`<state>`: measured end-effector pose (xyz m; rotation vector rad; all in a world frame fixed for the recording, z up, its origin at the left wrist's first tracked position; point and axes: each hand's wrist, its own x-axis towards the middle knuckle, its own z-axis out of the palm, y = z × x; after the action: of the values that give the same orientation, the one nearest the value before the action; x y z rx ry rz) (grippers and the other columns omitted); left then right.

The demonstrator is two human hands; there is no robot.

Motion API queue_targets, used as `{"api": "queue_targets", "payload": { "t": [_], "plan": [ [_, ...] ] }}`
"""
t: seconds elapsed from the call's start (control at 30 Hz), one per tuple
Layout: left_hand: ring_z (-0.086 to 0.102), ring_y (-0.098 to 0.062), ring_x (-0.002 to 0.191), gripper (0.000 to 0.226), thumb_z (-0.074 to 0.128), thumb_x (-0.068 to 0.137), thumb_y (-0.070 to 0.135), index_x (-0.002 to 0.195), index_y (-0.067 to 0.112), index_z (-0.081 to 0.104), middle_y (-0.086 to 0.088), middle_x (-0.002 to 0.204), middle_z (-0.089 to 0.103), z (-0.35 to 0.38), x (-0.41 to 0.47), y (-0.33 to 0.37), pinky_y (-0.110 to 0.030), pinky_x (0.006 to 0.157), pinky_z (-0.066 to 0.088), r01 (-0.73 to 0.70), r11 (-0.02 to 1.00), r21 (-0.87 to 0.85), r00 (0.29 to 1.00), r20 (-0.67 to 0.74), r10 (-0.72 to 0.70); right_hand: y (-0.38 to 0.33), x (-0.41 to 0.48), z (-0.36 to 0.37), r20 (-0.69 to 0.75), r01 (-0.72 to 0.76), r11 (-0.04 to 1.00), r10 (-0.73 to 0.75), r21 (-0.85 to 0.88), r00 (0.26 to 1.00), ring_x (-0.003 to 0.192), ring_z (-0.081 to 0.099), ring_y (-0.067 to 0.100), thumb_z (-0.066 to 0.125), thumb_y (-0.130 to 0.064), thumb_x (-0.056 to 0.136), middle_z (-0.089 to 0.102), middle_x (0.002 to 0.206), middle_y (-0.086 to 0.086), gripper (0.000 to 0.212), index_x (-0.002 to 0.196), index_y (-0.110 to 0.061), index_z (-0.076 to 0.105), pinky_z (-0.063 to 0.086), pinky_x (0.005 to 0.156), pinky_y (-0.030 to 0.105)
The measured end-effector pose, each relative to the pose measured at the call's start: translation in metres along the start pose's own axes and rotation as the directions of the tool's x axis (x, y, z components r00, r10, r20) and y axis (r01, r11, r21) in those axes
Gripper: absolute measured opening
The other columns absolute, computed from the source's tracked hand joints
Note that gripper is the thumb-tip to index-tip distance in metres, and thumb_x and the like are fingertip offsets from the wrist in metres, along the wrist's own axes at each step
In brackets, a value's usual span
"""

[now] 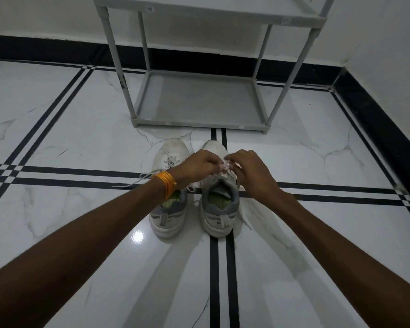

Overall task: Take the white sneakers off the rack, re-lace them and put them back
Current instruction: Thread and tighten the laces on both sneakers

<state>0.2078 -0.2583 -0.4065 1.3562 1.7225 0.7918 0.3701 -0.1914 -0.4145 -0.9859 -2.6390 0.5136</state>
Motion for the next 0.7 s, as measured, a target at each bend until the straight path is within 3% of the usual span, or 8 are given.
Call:
{"api": "queue_targets", "payload": {
  "t": [0.07,0.17,0.27,0.37,0.47,0.57,0.63,0.7],
  "plan": [
    [0.054,-0.010,0.071,0.023,0.056,0.095,0.014,0.103,-0.002,0.071,0.005,0.072,0.063,-0.001,-0.003,0.003,-0.020,0.063,0.042,0.104,0.976,-0.193,0.994,0.007,-0.105,0.000,-0.002,0.000,-0.096,-0.006,1.000,0.007,0.010,0.995,0.113,0.049,0.024,0.063,-0.017,0.090,0.059,0.123,0.007,0.035,0.125,-0.017,0.059,0.043,0.093,0.035],
    [0.049,-0.006,0.065,0.022,0.056,0.095,0.013,0.101,-0.001,0.072,0.013,0.060,0.059,-0.001,-0.006,0.003,-0.018,0.059,0.038,0.142,0.945,-0.295,0.989,0.011,-0.145,-0.006,-0.008,-0.002,-0.142,0.081,0.996,-0.084,-0.022,0.986,0.104,0.052,0.021,0.068,-0.021,0.084,0.061,0.112,0.005,0.030,0.113,-0.017,0.062,0.043,0.088,0.032],
    [0.051,-0.007,0.069,0.019,0.056,0.094,0.011,0.095,0.001,0.072,0.007,0.067,0.061,-0.001,-0.006,0.001,-0.018,0.061,0.040,0.118,0.957,-0.266,0.993,0.019,-0.117,-0.009,-0.009,-0.004,-0.103,0.174,0.983,-0.180,-0.064,0.978,0.087,0.054,0.023,0.063,-0.023,0.089,0.063,0.093,0.006,0.013,0.096,-0.012,0.064,0.042,0.075,0.031],
    [0.055,-0.006,0.069,0.018,0.061,0.091,0.011,0.097,-0.001,0.073,0.003,0.072,0.064,-0.003,-0.005,0.001,-0.014,0.059,0.043,0.097,0.967,-0.235,0.995,-0.005,-0.101,-0.009,-0.004,-0.005,-0.070,0.174,0.975,-0.185,-0.138,0.980,0.082,0.053,0.025,0.057,-0.020,0.095,0.062,0.089,0.010,0.014,0.092,-0.008,0.062,0.039,0.070,0.031],
    [0.064,-0.010,0.074,0.007,0.071,0.083,0.009,0.086,0.004,0.075,-0.003,0.082,0.072,-0.011,-0.002,-0.002,-0.013,0.060,0.049,0.057,0.969,-0.242,0.993,-0.085,-0.080,-0.009,-0.001,-0.005,-0.049,0.117,0.990,-0.121,-0.079,0.991,0.086,0.047,0.019,0.051,-0.022,0.098,0.057,0.094,0.005,0.016,0.095,-0.008,0.058,0.032,0.073,0.025],
    [0.068,-0.014,0.076,0.012,0.077,0.078,0.009,0.087,0.002,0.076,-0.010,0.088,0.075,-0.019,0.000,-0.008,-0.015,0.063,0.053,0.046,0.967,-0.252,0.982,-0.169,-0.090,-0.004,-0.004,-0.004,-0.049,0.036,0.999,-0.036,-0.008,0.998,0.084,0.045,0.018,0.048,-0.024,0.099,0.053,0.091,0.000,0.015,0.090,-0.014,0.052,0.033,0.074,0.025],
    [0.069,-0.016,0.075,0.011,0.078,0.076,0.008,0.086,0.004,0.078,-0.008,0.086,0.076,-0.025,0.000,-0.014,-0.020,0.067,0.056,0.038,0.993,-0.115,0.966,-0.250,-0.066,0.004,-0.006,-0.005,-0.061,0.021,1.000,-0.022,-0.011,0.998,0.080,0.043,0.017,0.048,-0.024,0.099,0.050,0.087,-0.001,0.016,0.086,-0.016,0.048,0.032,0.071,0.026],
    [0.067,-0.017,0.072,0.008,0.078,0.074,0.010,0.082,0.008,0.078,-0.004,0.080,0.075,-0.031,-0.001,-0.023,-0.024,0.070,0.054,0.029,0.963,0.267,0.950,-0.307,0.057,0.018,-0.012,-0.007,-0.035,-0.024,0.996,0.021,-0.084,0.999,0.080,0.044,0.019,0.049,-0.021,0.099,0.052,0.088,0.001,0.016,0.087,-0.012,0.052,0.031,0.070,0.027]
  ]
}}
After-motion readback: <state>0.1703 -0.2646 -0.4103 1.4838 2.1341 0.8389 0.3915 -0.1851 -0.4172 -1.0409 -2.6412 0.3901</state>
